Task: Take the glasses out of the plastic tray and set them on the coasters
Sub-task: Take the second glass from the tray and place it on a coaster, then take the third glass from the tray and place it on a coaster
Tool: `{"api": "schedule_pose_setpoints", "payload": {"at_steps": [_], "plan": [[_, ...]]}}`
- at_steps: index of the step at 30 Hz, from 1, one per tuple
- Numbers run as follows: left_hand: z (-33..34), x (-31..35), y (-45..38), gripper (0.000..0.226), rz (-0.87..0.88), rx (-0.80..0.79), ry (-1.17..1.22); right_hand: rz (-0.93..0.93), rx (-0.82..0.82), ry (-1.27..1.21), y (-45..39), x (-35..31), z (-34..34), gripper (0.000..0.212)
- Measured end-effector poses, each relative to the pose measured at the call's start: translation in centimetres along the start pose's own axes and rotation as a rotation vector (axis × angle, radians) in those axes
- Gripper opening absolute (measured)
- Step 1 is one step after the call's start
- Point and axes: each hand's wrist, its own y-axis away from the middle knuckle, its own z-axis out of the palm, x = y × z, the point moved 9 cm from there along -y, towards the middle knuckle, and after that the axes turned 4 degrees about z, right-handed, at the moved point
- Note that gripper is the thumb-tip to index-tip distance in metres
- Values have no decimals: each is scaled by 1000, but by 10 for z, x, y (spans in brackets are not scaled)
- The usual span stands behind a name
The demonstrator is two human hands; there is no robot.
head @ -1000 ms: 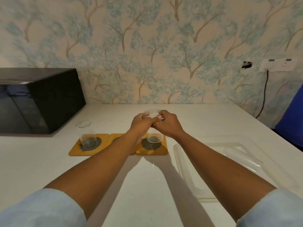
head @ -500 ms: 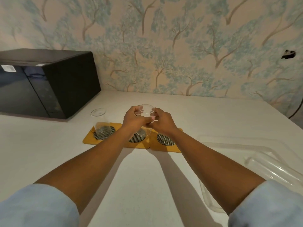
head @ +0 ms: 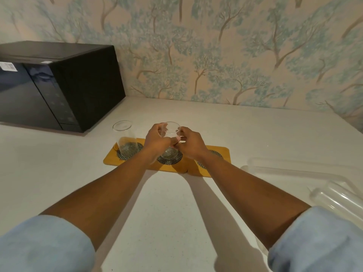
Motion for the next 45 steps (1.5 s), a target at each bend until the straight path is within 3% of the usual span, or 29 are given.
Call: {"api": "schedule_pose_setpoints", "payload": {"at_steps": [9,16,20,25,33,45], "plan": [[3,5,-1,75,-10,-15,11,-11,17,53,-2,-5,-4,46],[-2,2,3,93,11,9,-152,27,-3,95,0,0,6,55],[-7,28,14,91,164,119,-285,52,6,83,3,1,-6,69],[1,68,30,69,370,229,-319,66,84,57,14,0,-45,72],[66,112,64,52,478,108,-248,95,276,41,52,13,-119,65],[196,133,106,28,429,-180,-97,266,529,163,126,78,-231,53]]}}
